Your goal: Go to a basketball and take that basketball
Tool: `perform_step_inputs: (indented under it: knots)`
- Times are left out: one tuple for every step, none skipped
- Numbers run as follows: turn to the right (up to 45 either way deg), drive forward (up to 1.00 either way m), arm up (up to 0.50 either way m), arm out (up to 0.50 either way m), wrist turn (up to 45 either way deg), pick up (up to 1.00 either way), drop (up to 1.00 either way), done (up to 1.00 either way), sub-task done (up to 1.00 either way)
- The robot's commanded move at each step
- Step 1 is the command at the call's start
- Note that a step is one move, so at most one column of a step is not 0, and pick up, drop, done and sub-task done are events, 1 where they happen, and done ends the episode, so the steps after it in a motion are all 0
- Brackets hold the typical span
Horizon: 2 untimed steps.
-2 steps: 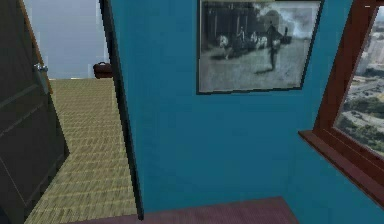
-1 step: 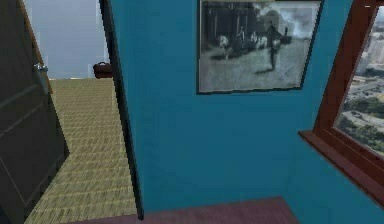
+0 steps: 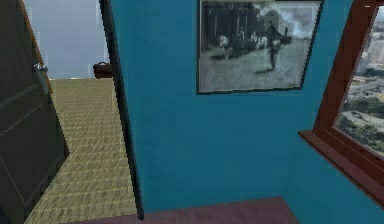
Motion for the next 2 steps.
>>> perform_step_inputs:
  knots:
    - [0.0, 0.00, 0.00, 0.00, 45.0, 0.00, 0.00, 0.00, 0.00]
    - [0.0, 0.00, 0.00, 0.00, 45.0, 0.00, 0.00, 0.00, 0.00]
